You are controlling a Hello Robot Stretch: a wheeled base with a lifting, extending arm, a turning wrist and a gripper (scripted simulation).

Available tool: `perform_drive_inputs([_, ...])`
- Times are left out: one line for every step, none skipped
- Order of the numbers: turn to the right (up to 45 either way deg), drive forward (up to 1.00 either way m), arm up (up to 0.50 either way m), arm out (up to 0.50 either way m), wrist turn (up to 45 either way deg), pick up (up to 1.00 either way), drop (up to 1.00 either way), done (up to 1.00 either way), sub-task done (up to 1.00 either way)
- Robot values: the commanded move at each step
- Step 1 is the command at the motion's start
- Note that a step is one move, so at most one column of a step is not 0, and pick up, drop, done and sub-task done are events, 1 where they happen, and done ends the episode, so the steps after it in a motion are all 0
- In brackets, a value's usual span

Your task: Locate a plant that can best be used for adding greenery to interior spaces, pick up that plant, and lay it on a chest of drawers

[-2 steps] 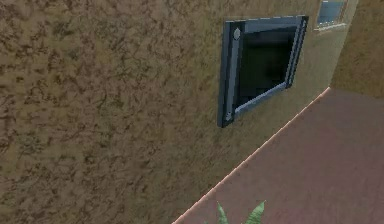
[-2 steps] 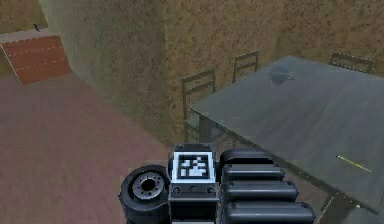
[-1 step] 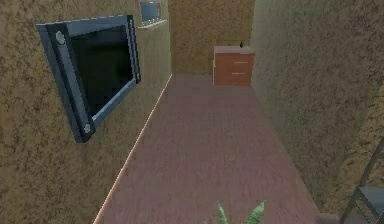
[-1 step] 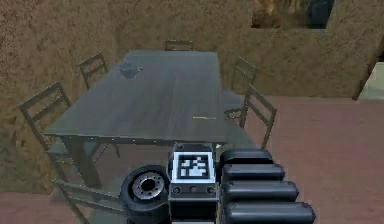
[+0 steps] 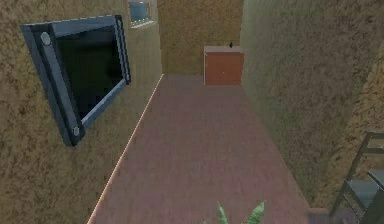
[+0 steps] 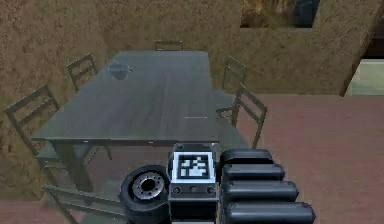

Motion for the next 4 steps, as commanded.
perform_drive_inputs([0.0,0.65,0.0,0.0,0.0,0.0,0.0,0.0,0.0])
perform_drive_inputs([9.0,0.0,0.0,0.0,0.0,0.0,0.0,0.0,0.0])
perform_drive_inputs([0.0,1.0,0.0,0.0,0.0,0.0,0.0,0.0,0.0])
perform_drive_inputs([3.0,0.0,0.0,0.0,0.0,0.0,0.0,0.0,0.0])
